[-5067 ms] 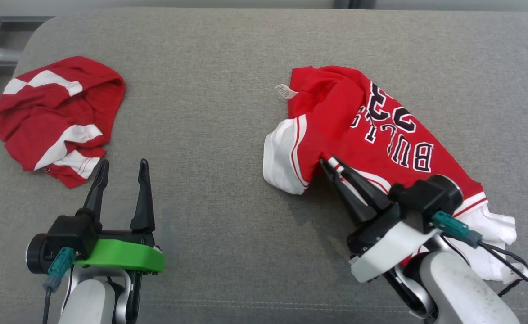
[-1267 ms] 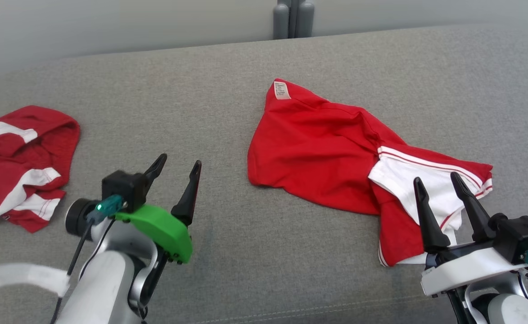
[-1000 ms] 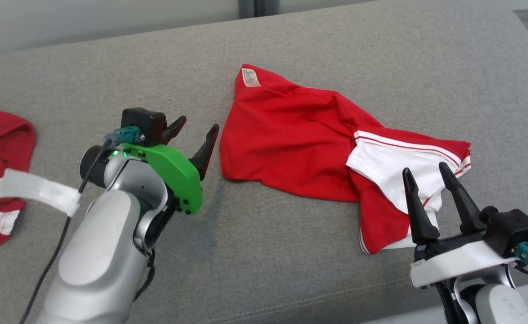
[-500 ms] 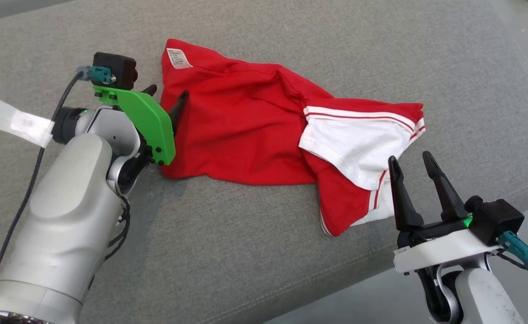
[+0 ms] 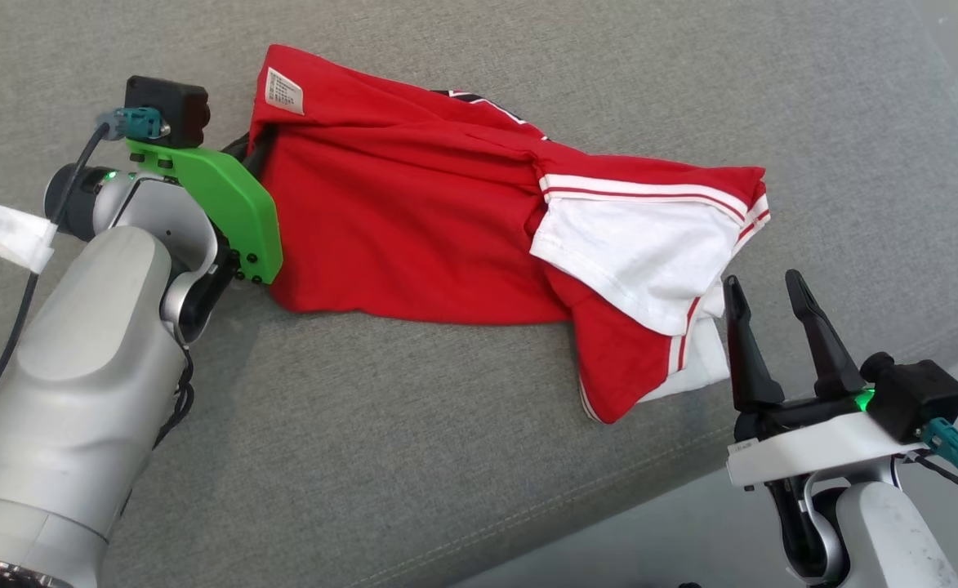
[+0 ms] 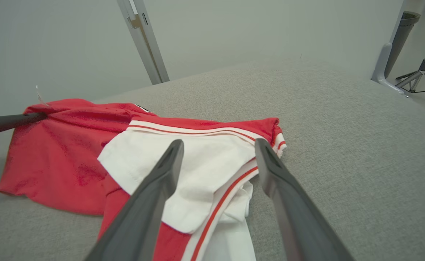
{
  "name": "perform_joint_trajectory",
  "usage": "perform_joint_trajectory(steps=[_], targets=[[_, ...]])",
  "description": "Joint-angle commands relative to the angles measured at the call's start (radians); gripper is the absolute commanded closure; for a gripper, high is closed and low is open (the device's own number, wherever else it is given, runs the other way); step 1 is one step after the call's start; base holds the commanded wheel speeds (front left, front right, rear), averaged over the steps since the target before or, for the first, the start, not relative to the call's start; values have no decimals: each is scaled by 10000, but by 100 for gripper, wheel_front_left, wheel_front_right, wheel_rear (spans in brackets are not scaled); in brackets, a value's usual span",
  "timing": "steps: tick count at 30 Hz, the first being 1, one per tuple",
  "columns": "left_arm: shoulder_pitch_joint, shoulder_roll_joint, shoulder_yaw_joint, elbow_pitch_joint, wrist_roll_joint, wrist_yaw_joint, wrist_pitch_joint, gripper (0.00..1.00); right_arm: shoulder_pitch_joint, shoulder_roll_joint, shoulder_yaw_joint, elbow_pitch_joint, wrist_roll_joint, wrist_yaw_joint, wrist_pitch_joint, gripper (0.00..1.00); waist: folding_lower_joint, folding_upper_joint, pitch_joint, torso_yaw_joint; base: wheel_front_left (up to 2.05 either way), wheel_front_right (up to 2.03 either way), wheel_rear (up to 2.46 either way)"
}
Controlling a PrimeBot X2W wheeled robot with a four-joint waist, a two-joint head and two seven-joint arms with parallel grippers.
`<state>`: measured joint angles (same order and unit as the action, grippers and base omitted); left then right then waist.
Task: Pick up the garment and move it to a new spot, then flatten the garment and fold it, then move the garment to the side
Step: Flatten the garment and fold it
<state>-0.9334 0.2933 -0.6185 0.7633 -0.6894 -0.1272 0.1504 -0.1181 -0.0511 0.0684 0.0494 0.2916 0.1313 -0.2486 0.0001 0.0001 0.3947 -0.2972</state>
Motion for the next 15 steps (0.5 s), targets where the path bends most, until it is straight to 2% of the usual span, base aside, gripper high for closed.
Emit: perform_joint_trajectory(steps=[1,5,10,15], targets=[[190,265,-77,-270,272,165,-321,100,28,-6,-68,-57,-135,-10,-48,0,-1,-1,-84,437,0,0,0],[686,712,-152,-1351,749,717,-974,100,43,-34,-185,-221,-318,-10,149,0,-1,-1,-154,1016,0,0,0],[1704,1469,-78,-3375,1307,1853,-1413,100,38,-187,-339,-505,-442,-12,452,0,-1,-1,-236,1707,0,0,0],[3130,2107,-250,-5932,1810,3044,-1152,100,128,-344,-509,-805,-548,-12,748,0,-1,-1,-348,2307,0,0,0]])
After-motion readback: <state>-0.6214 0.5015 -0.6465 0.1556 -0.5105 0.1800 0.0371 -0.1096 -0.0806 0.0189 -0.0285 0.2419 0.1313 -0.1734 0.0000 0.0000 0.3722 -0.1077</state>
